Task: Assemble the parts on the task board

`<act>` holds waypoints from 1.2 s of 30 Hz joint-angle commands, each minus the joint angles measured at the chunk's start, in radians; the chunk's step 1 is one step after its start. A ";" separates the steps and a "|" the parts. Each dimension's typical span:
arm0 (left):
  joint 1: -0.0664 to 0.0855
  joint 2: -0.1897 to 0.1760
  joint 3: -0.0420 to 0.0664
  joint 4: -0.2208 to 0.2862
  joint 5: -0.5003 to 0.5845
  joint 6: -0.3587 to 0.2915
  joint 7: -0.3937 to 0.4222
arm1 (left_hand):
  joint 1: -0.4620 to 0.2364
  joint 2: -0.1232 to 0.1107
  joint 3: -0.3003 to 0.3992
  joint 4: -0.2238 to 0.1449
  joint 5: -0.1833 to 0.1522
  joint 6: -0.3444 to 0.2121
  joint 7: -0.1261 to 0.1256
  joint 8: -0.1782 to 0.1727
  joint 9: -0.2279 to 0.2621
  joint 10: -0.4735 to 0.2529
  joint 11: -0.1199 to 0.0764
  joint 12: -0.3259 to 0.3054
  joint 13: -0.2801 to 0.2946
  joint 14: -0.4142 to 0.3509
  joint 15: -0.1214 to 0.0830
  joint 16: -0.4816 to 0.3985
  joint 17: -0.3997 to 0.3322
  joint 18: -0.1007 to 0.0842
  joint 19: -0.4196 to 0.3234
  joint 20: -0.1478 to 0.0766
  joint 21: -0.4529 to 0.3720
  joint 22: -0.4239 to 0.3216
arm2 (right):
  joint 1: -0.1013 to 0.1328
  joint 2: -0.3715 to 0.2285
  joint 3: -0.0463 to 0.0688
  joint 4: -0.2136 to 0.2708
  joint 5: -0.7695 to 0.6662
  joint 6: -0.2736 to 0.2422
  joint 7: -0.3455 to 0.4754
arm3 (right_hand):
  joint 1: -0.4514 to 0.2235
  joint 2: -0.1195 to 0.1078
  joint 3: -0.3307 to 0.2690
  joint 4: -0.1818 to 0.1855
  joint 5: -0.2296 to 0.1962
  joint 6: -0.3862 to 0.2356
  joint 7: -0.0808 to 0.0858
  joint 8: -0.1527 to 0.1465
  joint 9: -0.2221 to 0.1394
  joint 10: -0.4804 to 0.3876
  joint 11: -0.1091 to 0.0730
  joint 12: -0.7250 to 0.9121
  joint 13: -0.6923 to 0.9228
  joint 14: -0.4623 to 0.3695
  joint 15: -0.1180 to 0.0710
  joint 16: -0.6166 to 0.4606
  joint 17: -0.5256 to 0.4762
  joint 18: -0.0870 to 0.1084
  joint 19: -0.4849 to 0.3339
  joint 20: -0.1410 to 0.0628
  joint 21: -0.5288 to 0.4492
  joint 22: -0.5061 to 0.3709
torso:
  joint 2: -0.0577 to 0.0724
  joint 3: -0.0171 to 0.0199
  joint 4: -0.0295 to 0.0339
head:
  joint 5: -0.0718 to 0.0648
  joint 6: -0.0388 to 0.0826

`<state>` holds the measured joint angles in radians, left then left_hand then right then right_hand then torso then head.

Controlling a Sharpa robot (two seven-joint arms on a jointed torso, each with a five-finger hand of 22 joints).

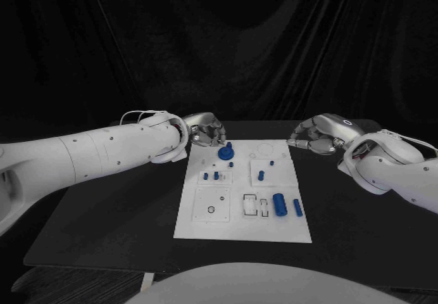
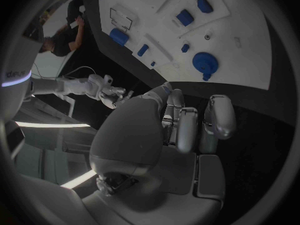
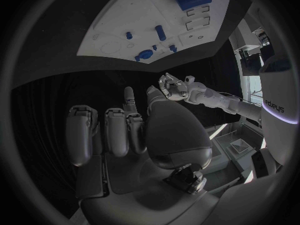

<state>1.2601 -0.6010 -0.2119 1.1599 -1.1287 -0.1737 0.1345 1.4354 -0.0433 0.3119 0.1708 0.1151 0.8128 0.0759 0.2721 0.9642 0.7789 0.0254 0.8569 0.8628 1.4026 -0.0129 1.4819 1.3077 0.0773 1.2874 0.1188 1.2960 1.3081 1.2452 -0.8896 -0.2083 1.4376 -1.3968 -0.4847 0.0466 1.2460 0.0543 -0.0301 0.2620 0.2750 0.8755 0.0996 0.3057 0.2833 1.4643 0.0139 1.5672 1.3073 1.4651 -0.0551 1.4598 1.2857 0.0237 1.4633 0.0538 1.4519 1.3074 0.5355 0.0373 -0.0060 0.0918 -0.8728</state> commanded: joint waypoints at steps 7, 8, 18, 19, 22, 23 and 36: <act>-0.048 0.081 0.000 -0.091 -0.427 -0.101 0.219 | 0.019 -0.073 0.022 0.015 0.027 0.006 -0.025 -0.212 -0.418 -0.060 -0.011 -0.516 -0.444 -0.040 -0.021 -0.088 -0.021 -0.013 0.071 0.004 0.027 0.176 | -0.003 0.002 0.001 0.000 -0.001 -0.001 0.007 | -0.005 0.005 -0.002 0.004 0.008 0.002 0.003 -0.007 -0.001 0.107 0.008 0.004 0.263 0.056 0.007 -0.003 0.001 0.009 0.051 0.007 -0.002 0.220 | 0.002 0.0002 -0.0009 | -0.001 0.000; -0.052 0.090 0.000 -0.099 -0.452 -0.105 0.201 | 0.021 -0.075 0.022 0.006 0.039 -0.001 -0.025 -0.211 -0.456 -0.052 -0.016 -0.537 -0.470 -0.035 -0.023 -0.089 -0.024 -0.014 0.079 0.002 0.031 0.178 | -0.003 0.002 0.001 -0.001 -0.001 0.000 0.008 | -0.005 0.005 -0.002 0.004 0.008 0.002 0.003 -0.007 -0.001 0.107 0.008 0.004 0.263 0.056 0.007 -0.003 0.001 0.009 0.051 0.007 -0.002 0.220 | 0.003 -0.0004 0.0000 | -0.001 0.000; -0.072 0.133 0.000 -0.128 -0.532 -0.096 0.062 | 0.010 -0.082 0.012 -0.029 0.054 0.024 -0.023 -0.205 -0.562 0.023 -0.013 -0.566 -0.528 -0.026 -0.023 -0.094 -0.045 -0.019 0.105 -0.007 0.047 0.185 | -0.007 0.005 0.001 -0.004 -0.001 0.001 0.009 | -0.004 0.006 -0.002 0.004 0.010 0.003 0.003 -0.007 -0.001 0.107 0.008 0.004 0.263 0.056 0.007 -0.003 0.001 0.009 0.050 0.007 -0.002 0.220 | 0.004 -0.0004 -0.0006 | 0.001 0.000; -0.074 0.135 0.000 -0.130 -0.534 -0.096 0.056 | 0.008 -0.083 0.011 -0.030 0.053 0.028 -0.022 -0.204 -0.565 0.024 -0.011 -0.567 -0.530 -0.026 -0.022 -0.094 -0.046 -0.019 0.105 -0.007 0.046 0.185 | -0.007 0.005 0.001 -0.004 -0.001 0.001 0.009 | -0.004 0.006 -0.002 0.004 0.010 0.003 0.003 -0.007 -0.001 0.107 0.008 0.004 0.263 0.056 0.007 -0.003 0.001 0.009 0.050 0.007 -0.002 0.220 | 0.005 -0.0006 -0.0004 | 0.001 0.000; -0.077 0.143 0.000 -0.136 -0.538 -0.090 0.036 | 0.005 -0.084 0.009 -0.030 0.052 0.033 -0.019 -0.204 -0.570 0.027 -0.009 -0.569 -0.533 -0.024 -0.021 -0.093 -0.045 -0.020 0.108 -0.008 0.049 0.186 | -0.007 0.004 0.001 -0.004 -0.001 0.001 0.009 | -0.004 0.006 -0.002 0.004 0.010 0.003 0.003 -0.007 -0.001 0.107 0.008 0.004 0.263 0.056 0.007 -0.003 0.001 0.009 0.050 0.007 -0.002 0.220 | 0.005 -0.0010 -0.0012 | 0.001 0.000; -0.078 0.146 0.000 -0.139 -0.538 -0.085 0.030 | 0.003 -0.085 0.009 -0.031 0.053 0.035 -0.017 -0.204 -0.573 0.030 -0.008 -0.570 -0.535 -0.025 -0.021 -0.093 -0.047 -0.020 0.108 -0.008 0.049 0.186 | -0.007 0.003 0.001 -0.004 -0.001 0.001 0.009 | -0.004 0.006 -0.002 0.004 0.010 0.003 0.003 -0.007 -0.001 0.107 0.008 0.004 0.263 0.056 0.007 -0.003 0.001 0.009 0.050 0.007 -0.002 0.220 | 0.005 -0.0007 -0.0012 | 0.001 0.000; -0.093 0.183 0.000 -0.188 -0.541 -0.050 0.013 | -0.007 -0.078 0.008 -0.041 0.052 0.057 -0.026 -0.200 -0.602 0.059 -0.010 -0.573 -0.546 -0.039 -0.020 -0.104 -0.069 -0.016 0.097 -0.009 0.031 0.181 | -0.008 0.000 0.001 -0.001 -0.001 -0.002 0.010 | -0.003 0.006 -0.002 0.004 0.012 0.003 0.003 -0.007 -0.001 0.107 0.008 0.004 0.263 0.056 0.007 -0.003 0.000 0.009 0.050 0.007 -0.003 0.220 | 0.001 -0.0002 -0.0001 | -0.003 0.000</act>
<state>1.1695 -0.4224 -0.2128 0.9754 -1.6596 -0.2390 0.1567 1.4339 -0.1231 0.3193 0.1347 0.1664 0.8624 0.0500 0.0675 0.3637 0.8305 0.0151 0.2854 0.3169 1.3696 -0.0330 1.3816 1.2404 0.0772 1.3888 0.1096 1.3335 1.3077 1.2397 -0.8876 -0.2083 1.4347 -1.3960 -0.4840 0.0537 1.2460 0.0542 -0.0302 0.2620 0.2819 0.8755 0.0996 0.3057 0.2835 1.4643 0.0139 1.5672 1.3077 1.4651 -0.0551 1.4598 1.2855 0.0236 1.4633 0.0537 1.4519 1.3077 0.5362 0.0373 -0.0067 0.0893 -0.8728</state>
